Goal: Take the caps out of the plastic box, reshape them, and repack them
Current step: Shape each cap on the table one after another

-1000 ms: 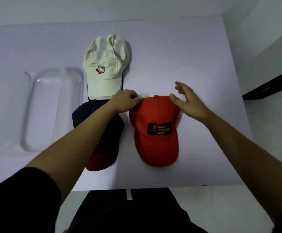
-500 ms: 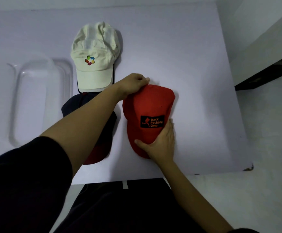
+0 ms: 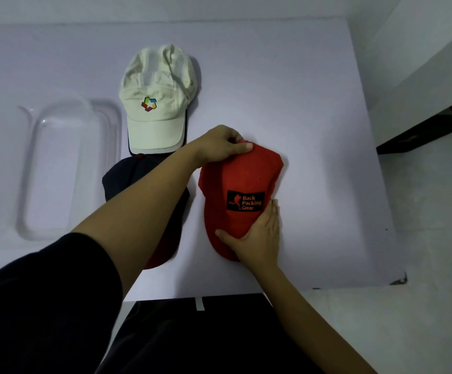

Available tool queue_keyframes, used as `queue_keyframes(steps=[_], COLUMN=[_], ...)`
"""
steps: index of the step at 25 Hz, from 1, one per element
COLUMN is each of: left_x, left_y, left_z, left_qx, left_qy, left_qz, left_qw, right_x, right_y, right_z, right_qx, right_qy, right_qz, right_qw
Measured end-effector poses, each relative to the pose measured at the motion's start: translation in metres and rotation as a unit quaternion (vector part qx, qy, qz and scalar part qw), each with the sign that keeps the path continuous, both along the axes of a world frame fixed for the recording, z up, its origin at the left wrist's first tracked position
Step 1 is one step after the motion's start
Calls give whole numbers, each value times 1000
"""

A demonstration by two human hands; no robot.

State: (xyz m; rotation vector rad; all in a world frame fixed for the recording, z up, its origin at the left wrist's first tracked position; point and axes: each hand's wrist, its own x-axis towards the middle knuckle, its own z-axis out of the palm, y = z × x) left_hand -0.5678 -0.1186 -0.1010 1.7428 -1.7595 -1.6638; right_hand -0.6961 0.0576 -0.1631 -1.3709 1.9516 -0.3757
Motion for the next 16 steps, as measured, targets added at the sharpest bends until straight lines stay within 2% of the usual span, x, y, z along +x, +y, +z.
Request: queue_keyframes(steps=[3, 5, 7, 9, 12, 16], left_x=[3, 10, 14, 7, -5, -11], left_y=[12, 28, 57, 90, 113, 108], left_z=[10, 21, 22, 10, -12, -6], left_qx=[-41, -108, -133, -73, 59, 136], left_qy=[-32, -33, -35, -31, 16, 129], left_qz=[33, 158, 297, 366, 386, 409], left_qw=[998, 981, 945, 927, 920, 893], right_x=[-3, -15, -33, -54, -63, -47], right_y=[1, -7, -28, -55, -83, -87], right_z=[1, 8, 17, 20, 21, 27], right_qx=[11, -5, -11, 18, 52, 93], right_qy=[-14, -81, -196, -278, -367, -372], right_qz=[3, -37, -109, -146, -117, -36], right_qw=[1000, 996, 975, 949, 922, 923])
